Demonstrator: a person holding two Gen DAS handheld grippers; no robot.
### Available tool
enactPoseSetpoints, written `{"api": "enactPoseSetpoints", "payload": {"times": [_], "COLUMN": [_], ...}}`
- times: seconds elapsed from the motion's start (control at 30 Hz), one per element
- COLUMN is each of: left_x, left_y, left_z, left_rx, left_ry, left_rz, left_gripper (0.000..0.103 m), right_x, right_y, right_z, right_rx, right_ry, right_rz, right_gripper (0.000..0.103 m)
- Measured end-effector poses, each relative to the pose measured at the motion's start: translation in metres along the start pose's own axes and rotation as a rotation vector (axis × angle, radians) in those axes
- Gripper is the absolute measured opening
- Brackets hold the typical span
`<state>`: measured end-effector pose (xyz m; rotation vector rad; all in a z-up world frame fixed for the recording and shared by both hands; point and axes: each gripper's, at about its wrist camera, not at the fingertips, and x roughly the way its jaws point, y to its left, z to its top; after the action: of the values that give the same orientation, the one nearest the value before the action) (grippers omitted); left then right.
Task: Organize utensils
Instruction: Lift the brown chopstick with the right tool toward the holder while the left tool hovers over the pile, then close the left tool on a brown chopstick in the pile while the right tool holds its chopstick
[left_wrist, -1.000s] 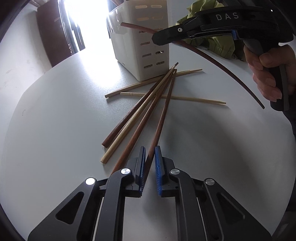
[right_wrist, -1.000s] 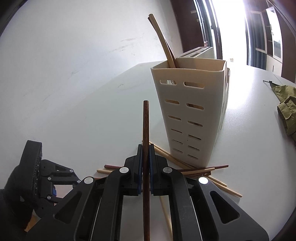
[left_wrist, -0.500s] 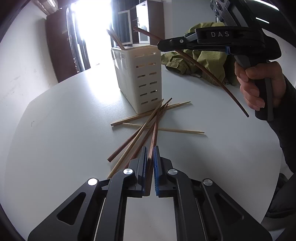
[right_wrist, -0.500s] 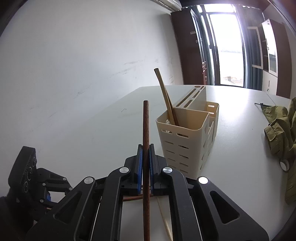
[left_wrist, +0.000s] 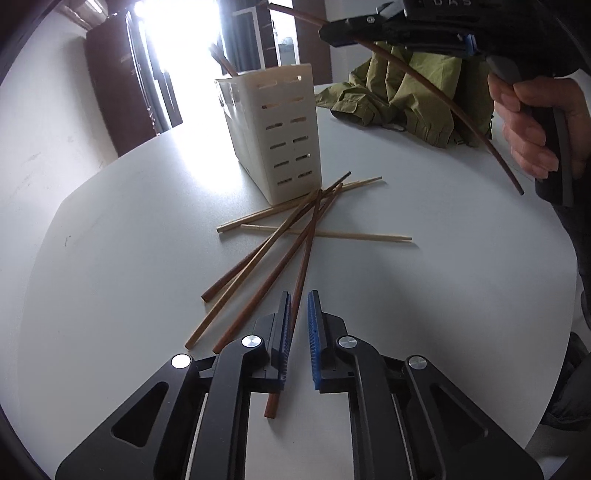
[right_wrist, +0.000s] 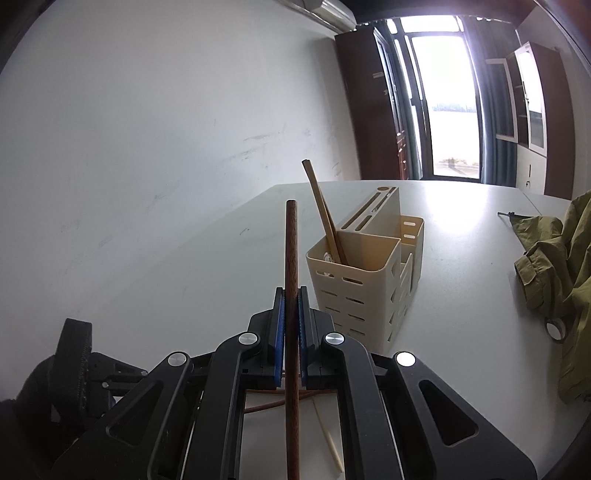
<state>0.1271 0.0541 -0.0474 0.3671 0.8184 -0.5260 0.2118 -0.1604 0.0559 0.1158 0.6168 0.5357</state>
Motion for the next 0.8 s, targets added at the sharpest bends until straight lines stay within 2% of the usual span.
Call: {"api": "enactPoseSetpoints", "payload": {"times": [0.07, 0.17, 0.3, 0.33, 0.37, 0.47, 0.5, 0.67, 0.8], "left_x": [0.011, 0.02, 0.029, 0.032, 0.034, 0.038, 0.038, 0.043, 0.035], "left_y": [-0.001, 0.002, 0.003, 0.001, 0.0, 0.003, 0.005, 0.006, 0.008], "left_z": [-0.006, -0.009, -0.011, -0.011, -0.012, -0.012, -0.012, -0.015, -0.012], "left_rx": [0.001, -0.014, -0.011, -0.006, -0.002, -0.019, -0.031, -0.033, -0.042], "left_ry": [0.023, 0.029, 0.046, 0.056, 0.065, 0.07, 0.077, 0.094, 0.07], "left_rz": [-0.002, 0.005, -0.01, -0.016, -0.015, -0.009, -0.019, -0.012, -0.001], "left_gripper": [0.028, 0.037, 0.04, 0.037, 0.025, 0.004, 0.001, 0.0, 0.0], "right_x": [0.005, 0.008, 0.011, 0.011, 0.011, 0.014, 0.014, 0.009, 0.006], "right_y": [-0.002, -0.006, -0.008, -0.008, -0.008, -0.01, -0.011, -0.01, -0.01], "right_z": [0.0, -0.002, -0.004, -0.004, -0.005, -0.006, -0.006, -0.006, -0.005], "right_rx": [0.002, 0.009, 0.016, 0.018, 0.019, 0.025, 0.027, 0.029, 0.025], "right_ry": [0.008, 0.016, 0.021, 0.022, 0.023, 0.025, 0.025, 0.007, 0.003], "right_rz": [0.0, -0.001, -0.001, -0.001, 0.0, 0.0, 0.0, 0.01, 0.01], "right_gripper": [0.007, 0.007, 0.007, 0.007, 0.007, 0.007, 0.007, 0.007, 0.007]}}
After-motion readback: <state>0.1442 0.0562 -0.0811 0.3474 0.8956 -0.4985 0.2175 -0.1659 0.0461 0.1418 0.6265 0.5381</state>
